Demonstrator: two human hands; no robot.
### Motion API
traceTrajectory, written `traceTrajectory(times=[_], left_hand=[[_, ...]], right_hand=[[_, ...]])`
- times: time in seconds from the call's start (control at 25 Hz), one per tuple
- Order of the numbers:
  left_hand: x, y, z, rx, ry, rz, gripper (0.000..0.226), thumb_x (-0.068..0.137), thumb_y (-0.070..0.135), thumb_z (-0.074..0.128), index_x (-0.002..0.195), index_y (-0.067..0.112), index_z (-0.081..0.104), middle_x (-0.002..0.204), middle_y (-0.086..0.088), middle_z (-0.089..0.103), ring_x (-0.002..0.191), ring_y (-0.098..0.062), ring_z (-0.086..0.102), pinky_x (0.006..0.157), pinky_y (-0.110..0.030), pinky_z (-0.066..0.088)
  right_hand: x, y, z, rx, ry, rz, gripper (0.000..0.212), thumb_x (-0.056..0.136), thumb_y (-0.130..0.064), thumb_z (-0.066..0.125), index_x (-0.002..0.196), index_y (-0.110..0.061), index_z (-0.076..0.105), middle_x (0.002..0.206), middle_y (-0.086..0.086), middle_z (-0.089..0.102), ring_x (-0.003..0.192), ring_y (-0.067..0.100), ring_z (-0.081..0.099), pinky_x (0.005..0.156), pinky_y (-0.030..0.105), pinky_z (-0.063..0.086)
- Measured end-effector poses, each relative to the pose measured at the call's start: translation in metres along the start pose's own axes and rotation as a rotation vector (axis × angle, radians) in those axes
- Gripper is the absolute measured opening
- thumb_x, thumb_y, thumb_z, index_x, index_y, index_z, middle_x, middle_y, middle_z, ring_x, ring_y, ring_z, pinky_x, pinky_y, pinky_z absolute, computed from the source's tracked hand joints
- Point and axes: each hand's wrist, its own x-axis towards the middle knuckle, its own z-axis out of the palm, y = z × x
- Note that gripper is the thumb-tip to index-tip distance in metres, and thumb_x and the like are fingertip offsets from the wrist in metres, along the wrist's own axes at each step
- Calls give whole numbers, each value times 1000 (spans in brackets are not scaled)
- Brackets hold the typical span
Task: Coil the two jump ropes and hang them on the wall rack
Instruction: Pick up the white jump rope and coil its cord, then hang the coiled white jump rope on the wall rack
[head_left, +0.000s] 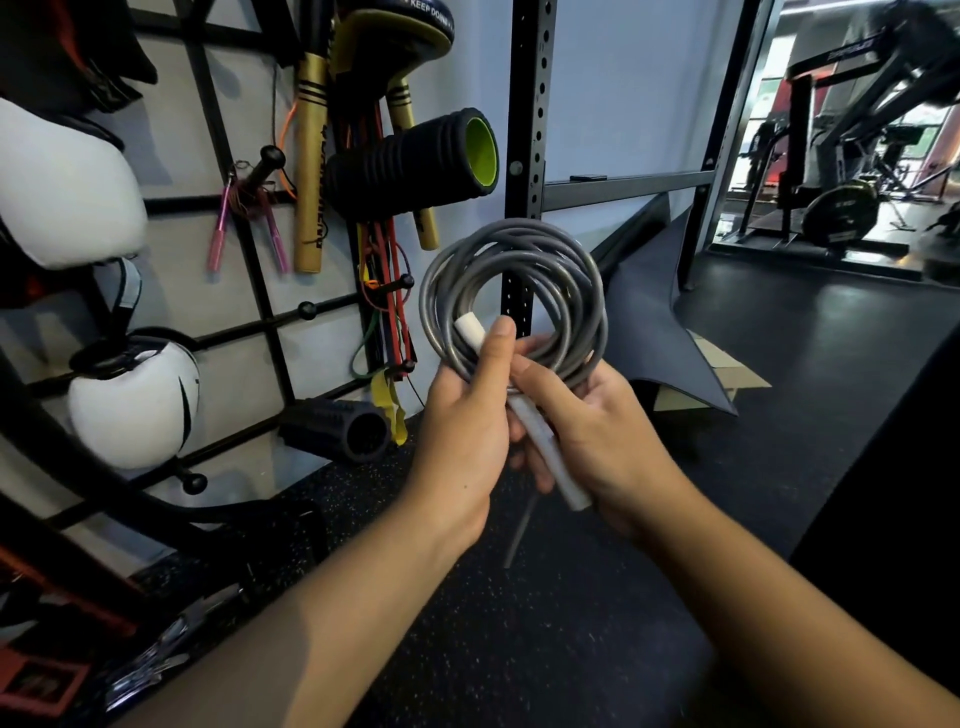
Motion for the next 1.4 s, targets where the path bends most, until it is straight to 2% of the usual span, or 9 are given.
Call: traceTrajectory(times=[0.2,0.36,0.52,0.64,0.72,0.96,1.08,1.24,1.4], left_hand=[[18,-4,-15,-6,32,122,38,91,34,76,124,28,59,116,-2,76,108,-21,72,104,-48,52],[32,31,-48,183,-174,290,71,78,20,85,139,27,50,115,2,75,108,-22,73,101,-47,56],[22,76,-56,1002,-520,302,83,69,38,90,138,49,44,108,21,69,96,5,70,81,-15,52],[8,71,-36,1534,-597,383,82,67,56,87,132,60,38,111,27,61,97,4,60,81,-23,51],[8,61,-30,1507,-640,320,85,66,55,88,135,60,39,117,22,66,104,-4,63,88,-35,57],[25,41,-37,1277,-695,148,118,62,51,94,153,59,18,144,20,57,123,-5,58,96,-22,47],[26,38,-36,1312,-676,137,122,62,51,94,155,57,14,141,17,60,115,-5,57,89,-20,45],[29,42,-39,1246,-667,200,103,68,44,92,152,49,34,131,20,65,111,0,62,93,-21,49],[37,39,-50,893,-596,130,65,72,28,91,132,32,66,102,13,79,87,1,73,83,-23,57]], right_hand=[[4,-9,-13,-113,-84,16,15,106,-21,56,106,-7,60,68,14,60,32,19,42,33,25,38],[8,-27,-41,-317,-280,94,15,103,-25,62,109,-11,61,68,9,62,37,20,44,36,24,36],[7,-40,-55,-590,-499,205,8,100,-29,68,105,-25,65,69,4,64,53,29,51,46,44,43],[5,-40,-49,-720,-583,200,9,96,-30,73,104,-28,67,75,8,68,61,29,59,55,55,52],[6,-40,-47,-780,-602,229,14,95,-30,75,105,-25,67,74,10,70,58,26,59,53,50,51],[8,-38,-52,-782,-516,338,29,93,-28,77,112,-20,56,65,10,71,52,30,54,47,39,42],[12,-37,-56,-711,-525,378,29,94,-29,75,111,-17,55,66,10,71,51,29,51,44,35,38],[12,-42,-58,-673,-490,329,29,93,-43,72,104,-18,63,70,14,73,55,28,52,44,30,37],[14,-50,-77,-291,-259,285,67,95,-69,46,101,-10,75,80,24,59,55,23,42,48,31,25]])
